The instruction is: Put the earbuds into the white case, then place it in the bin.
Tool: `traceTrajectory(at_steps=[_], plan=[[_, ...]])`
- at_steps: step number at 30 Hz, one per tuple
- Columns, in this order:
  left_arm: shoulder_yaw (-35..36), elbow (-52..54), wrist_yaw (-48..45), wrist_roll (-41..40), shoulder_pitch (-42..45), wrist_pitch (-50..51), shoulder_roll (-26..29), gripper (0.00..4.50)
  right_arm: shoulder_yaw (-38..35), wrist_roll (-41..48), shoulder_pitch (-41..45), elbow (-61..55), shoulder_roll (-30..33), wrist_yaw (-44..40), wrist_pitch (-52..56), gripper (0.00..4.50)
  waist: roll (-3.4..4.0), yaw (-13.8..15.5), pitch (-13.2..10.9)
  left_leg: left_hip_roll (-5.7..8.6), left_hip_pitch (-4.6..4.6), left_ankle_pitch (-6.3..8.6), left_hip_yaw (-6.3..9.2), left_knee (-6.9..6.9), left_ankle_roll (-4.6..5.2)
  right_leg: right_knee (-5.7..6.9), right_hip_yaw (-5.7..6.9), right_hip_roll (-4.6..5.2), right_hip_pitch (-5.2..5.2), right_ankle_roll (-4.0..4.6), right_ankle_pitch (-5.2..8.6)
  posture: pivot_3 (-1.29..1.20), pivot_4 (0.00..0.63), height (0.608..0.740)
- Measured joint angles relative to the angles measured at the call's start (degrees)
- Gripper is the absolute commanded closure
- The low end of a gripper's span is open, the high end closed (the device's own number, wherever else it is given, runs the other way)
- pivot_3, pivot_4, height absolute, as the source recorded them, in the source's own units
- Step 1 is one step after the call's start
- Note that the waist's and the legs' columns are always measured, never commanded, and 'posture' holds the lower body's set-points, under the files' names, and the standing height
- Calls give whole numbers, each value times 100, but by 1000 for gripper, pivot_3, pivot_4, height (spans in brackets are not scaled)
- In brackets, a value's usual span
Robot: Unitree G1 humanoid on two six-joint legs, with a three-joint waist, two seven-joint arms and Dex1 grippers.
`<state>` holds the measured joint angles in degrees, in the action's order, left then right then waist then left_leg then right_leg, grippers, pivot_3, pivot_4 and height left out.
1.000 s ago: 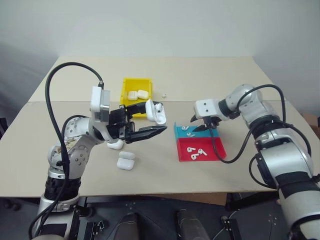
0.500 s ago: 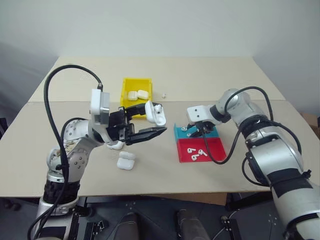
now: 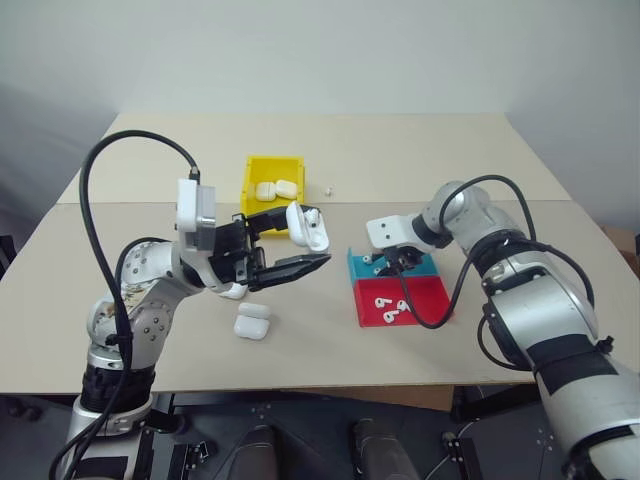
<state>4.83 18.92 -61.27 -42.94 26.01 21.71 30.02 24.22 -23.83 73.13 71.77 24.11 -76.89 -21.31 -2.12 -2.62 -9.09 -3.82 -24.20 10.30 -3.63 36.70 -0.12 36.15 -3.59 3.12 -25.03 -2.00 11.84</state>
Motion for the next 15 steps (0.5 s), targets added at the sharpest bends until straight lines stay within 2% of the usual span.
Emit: traceTrajectory(at_steps=[2, 3, 6, 8, 9, 15], plan=[[0, 0, 0, 0, -1, 0, 7, 1655, 7, -24, 0, 19, -1, 34, 4, 2154, 0, 0, 0, 0, 0, 0, 0, 0, 0, 0, 0, 0, 0, 0, 0, 0, 150, 740], [0, 0, 0, 0, -1, 0, 9, 1655, 12, -32, 0, 30, -2, 51, 4, 2321, 0, 0, 0, 0, 0, 0, 0, 0, 0, -1, 0, 0, 0, 0, 0, 0, 150, 740], [0, 1, 3, 1, -18, 0, 9, 1655, 36, -87, -6, 57, -4, 72, 7, 3033, 0, -1, 0, 0, 0, 0, 0, 0, 0, -1, 0, 0, 0, 0, 0, 0, 150, 740], [1, 1, 3, 1, -20, 0, 10, 1655, 47, -113, -11, 74, -6, 88, 8, 3731, 0, -2, 0, 0, 0, 0, 0, 0, 0, 0, 0, 0, 0, 0, 0, 0, 150, 740], [1, 1, 3, 1, -21, 0, 10, 1655, 49, -139, -11, 74, -10, 105, 8, 3888, 0, -2, 0, 0, 0, 0, 0, 0, 0, 0, 0, 0, 0, 0, 0, 0, 150, 740], [1, 1, 0, 1, -52, 0, 11, 1655, 45, -182, -12, 73, -10, 193, 8, 3889, 0, -2, 0, 0, 1, 0, 0, 0, 0, 1, 0, 0, 1, 0, 0, 0, 150, 740]])
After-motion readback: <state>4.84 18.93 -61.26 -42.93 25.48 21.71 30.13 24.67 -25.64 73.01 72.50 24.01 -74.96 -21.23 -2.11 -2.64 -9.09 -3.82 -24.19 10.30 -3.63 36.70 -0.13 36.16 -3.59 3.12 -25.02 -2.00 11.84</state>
